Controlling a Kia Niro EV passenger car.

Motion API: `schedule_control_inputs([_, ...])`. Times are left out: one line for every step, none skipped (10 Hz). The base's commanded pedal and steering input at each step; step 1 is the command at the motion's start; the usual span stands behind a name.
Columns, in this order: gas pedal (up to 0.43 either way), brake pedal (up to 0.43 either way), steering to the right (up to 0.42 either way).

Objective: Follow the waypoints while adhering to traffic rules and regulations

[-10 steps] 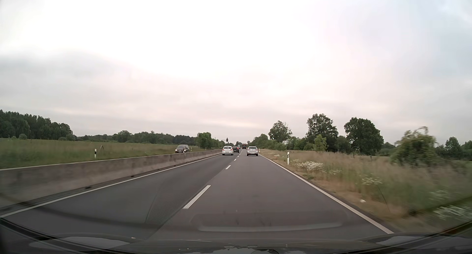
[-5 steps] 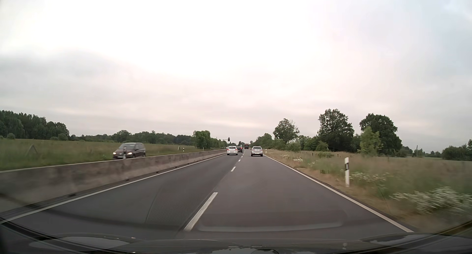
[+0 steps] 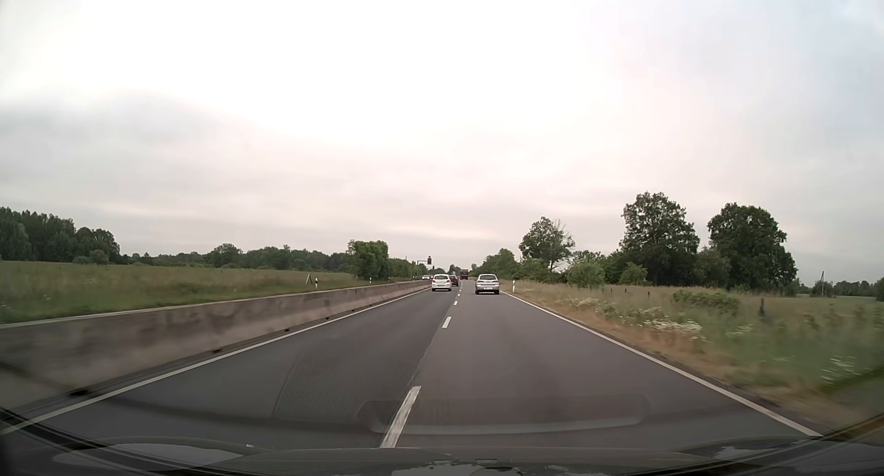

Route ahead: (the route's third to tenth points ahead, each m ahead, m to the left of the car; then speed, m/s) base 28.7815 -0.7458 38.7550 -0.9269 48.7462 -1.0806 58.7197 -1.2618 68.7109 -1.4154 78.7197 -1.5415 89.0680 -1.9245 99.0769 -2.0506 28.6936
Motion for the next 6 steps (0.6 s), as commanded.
schedule_control_inputs([0.598, 0.000, 0.000])
schedule_control_inputs([0.598, 0.000, 0.000])
schedule_control_inputs([0.598, 0.000, 0.000])
schedule_control_inputs([0.598, 0.000, 0.001])
schedule_control_inputs([0.598, 0.000, 0.003])
schedule_control_inputs([0.598, 0.000, 0.003])
